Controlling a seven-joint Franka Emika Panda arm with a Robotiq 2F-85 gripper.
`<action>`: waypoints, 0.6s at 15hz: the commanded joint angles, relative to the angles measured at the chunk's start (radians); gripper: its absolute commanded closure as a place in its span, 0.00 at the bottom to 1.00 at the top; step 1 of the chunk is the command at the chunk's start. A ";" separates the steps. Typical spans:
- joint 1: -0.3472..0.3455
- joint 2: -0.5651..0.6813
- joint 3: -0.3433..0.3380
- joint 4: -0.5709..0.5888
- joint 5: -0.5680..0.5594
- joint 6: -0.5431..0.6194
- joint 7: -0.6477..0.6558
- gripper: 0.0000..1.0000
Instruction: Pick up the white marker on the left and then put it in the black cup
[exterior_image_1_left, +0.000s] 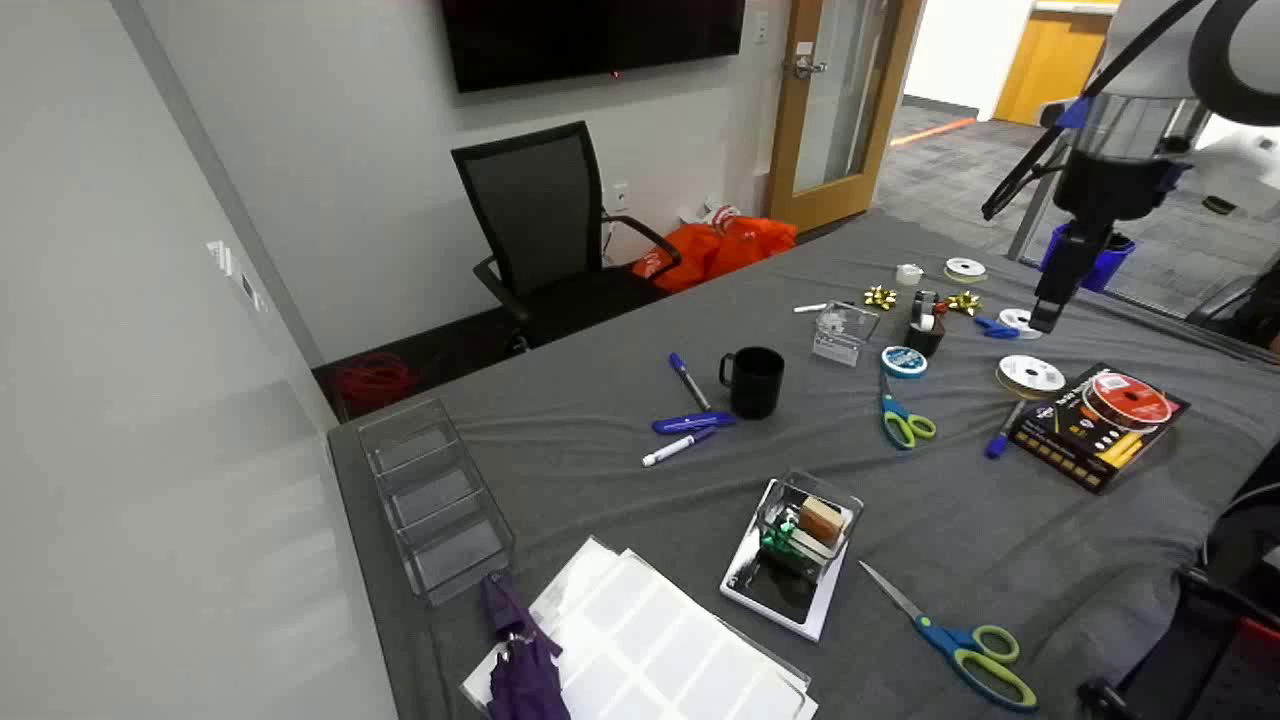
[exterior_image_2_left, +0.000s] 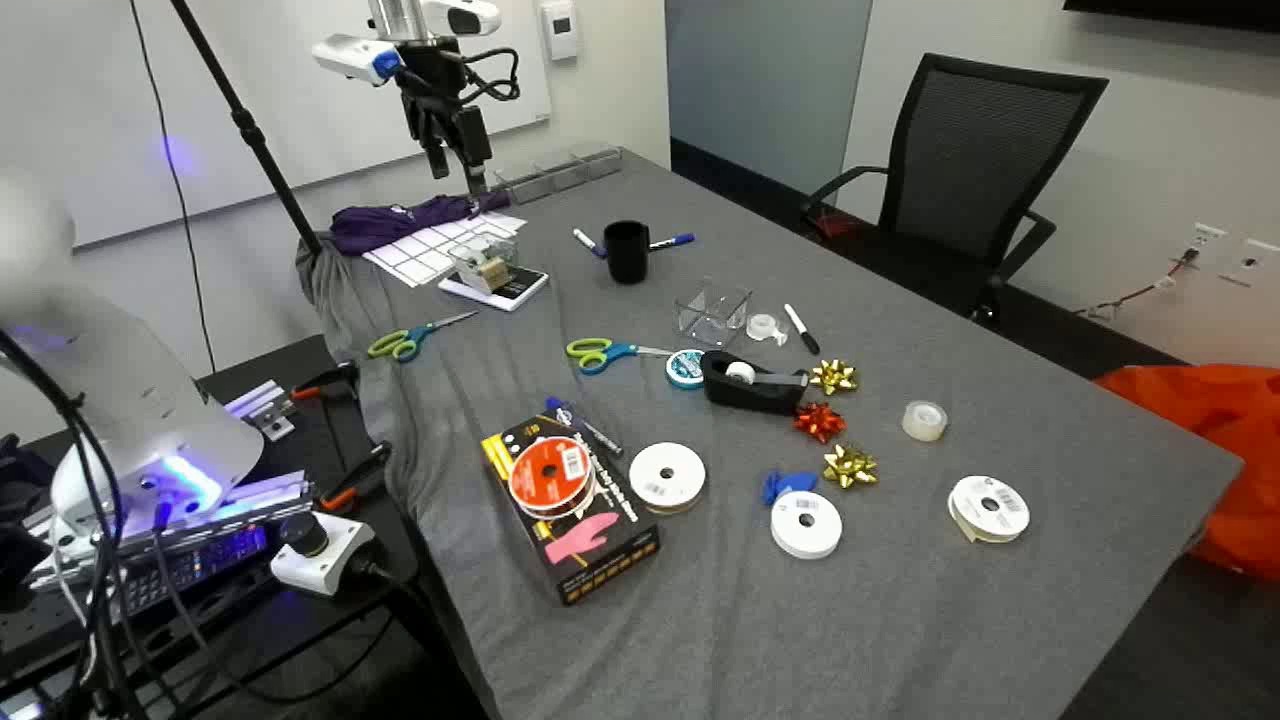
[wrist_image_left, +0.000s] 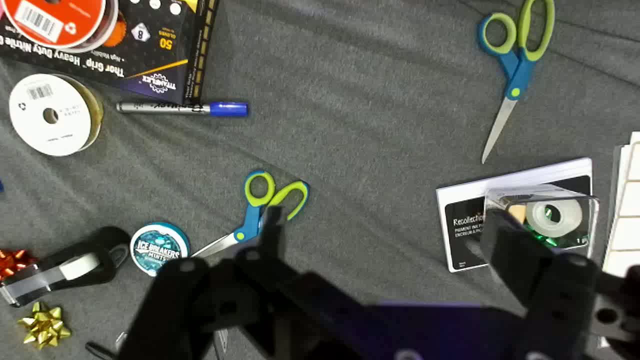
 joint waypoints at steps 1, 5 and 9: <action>0.000 0.000 0.001 0.001 0.000 -0.002 0.000 0.00; 0.000 0.000 0.001 0.001 0.000 -0.002 0.000 0.00; 0.004 0.044 0.013 0.035 0.094 0.008 0.140 0.00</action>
